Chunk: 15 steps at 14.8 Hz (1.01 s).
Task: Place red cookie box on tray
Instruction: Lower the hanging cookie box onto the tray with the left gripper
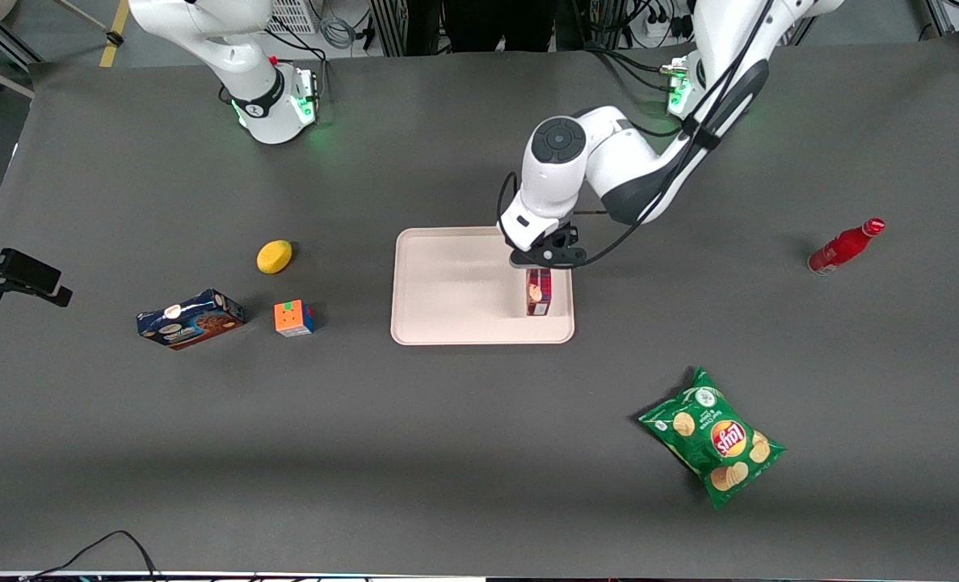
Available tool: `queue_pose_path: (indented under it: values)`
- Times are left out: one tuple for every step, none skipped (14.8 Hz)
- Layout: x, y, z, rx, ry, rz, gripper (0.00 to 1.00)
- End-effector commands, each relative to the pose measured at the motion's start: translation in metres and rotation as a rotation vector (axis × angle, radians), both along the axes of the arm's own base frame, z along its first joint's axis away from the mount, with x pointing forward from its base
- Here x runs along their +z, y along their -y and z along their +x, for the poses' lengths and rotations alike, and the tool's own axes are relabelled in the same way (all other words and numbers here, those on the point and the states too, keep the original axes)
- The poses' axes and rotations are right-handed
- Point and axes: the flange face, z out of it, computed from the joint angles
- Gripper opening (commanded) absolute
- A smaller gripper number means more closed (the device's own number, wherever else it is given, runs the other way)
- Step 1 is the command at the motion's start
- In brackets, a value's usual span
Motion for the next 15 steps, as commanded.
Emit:
queue_pose_path:
  values:
    - [-0.021, 0.003, 0.021, 0.027, 0.046, 0.000, 0.00]
    - [-0.028, 0.001, 0.024, 0.028, 0.043, 0.005, 0.00]
    - [-0.031, 0.001, 0.024, 0.015, 0.050, 0.010, 0.00]
    - [-0.034, 0.001, 0.025, 0.011, 0.048, 0.012, 0.00]
    - [-0.038, -0.002, 0.027, 0.017, 0.043, 0.015, 0.00]
    - [-0.044, -0.008, 0.033, 0.028, 0.040, 0.022, 0.00]
    - [-0.051, -0.009, 0.032, 0.026, 0.030, 0.025, 0.00]
    - [-0.052, -0.009, 0.032, 0.026, 0.028, 0.025, 0.00]
    - [-0.053, -0.009, 0.031, 0.027, 0.027, 0.026, 0.00]
    - [-0.053, -0.008, 0.030, 0.025, 0.027, 0.026, 0.00]
    - [-0.053, -0.009, 0.031, 0.028, 0.025, 0.026, 0.00]
    - [-0.055, -0.008, 0.030, 0.028, 0.022, 0.026, 0.00]
    - [-0.057, -0.009, 0.031, 0.029, 0.017, 0.026, 0.34]
    - [-0.058, -0.008, 0.031, 0.030, 0.018, 0.022, 0.97]
    - [-0.058, -0.009, 0.031, 0.030, 0.020, 0.011, 1.00]
